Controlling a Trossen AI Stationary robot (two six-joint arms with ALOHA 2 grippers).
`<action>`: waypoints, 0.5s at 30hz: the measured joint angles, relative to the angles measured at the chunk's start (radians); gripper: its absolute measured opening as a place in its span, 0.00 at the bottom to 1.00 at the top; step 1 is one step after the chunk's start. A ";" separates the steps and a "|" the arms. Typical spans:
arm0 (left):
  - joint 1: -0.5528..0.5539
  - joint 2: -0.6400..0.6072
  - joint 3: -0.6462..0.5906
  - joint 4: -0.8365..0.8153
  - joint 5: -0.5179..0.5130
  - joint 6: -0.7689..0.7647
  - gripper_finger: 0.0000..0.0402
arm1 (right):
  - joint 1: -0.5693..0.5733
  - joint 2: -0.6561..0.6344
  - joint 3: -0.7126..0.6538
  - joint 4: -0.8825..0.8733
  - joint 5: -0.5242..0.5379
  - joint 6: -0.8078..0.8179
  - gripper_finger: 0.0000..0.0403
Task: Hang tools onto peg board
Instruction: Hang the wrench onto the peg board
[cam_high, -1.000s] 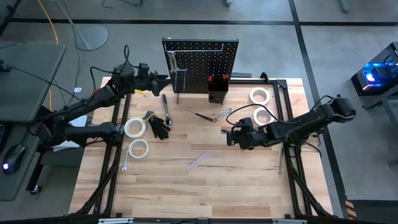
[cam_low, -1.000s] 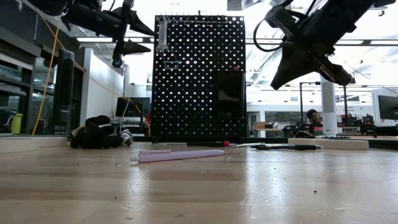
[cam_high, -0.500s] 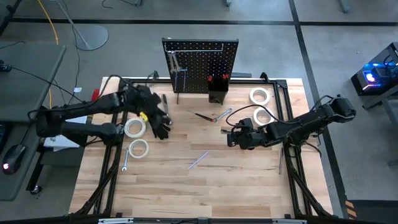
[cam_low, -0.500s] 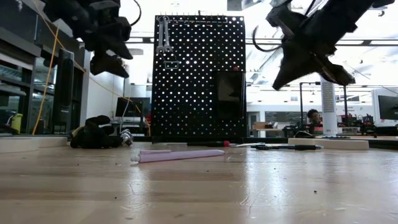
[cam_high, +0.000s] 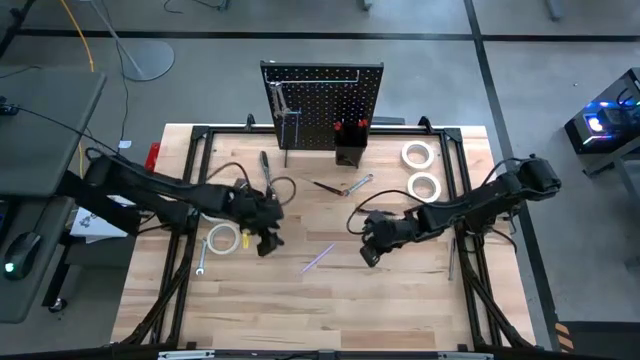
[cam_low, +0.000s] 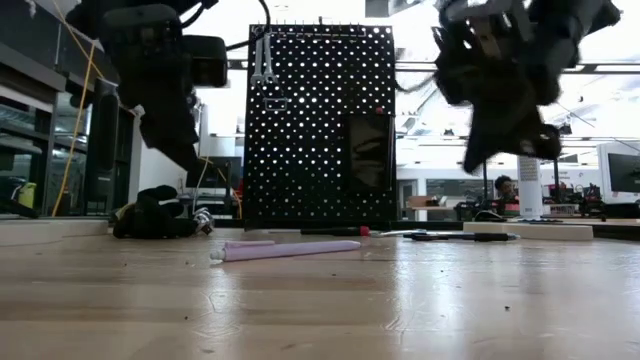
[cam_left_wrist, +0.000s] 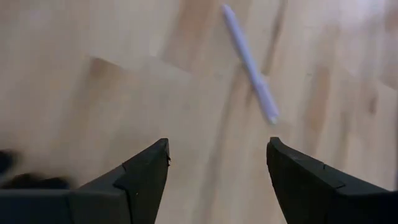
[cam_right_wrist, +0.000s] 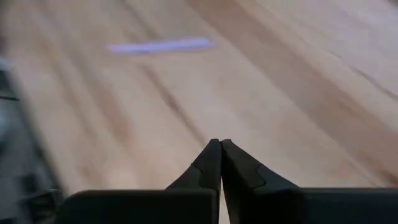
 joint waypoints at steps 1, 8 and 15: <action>-0.014 0.018 0.000 0.023 0.011 -0.018 0.62 | -0.001 -0.013 -0.001 -0.048 0.008 0.003 0.01; -0.057 0.060 0.000 0.103 0.021 -0.102 0.62 | -0.055 -0.117 0.000 -0.273 0.250 0.084 0.20; -0.057 0.053 0.000 0.120 -0.032 -0.181 0.62 | -0.334 -0.090 -0.060 -0.278 0.315 0.163 0.31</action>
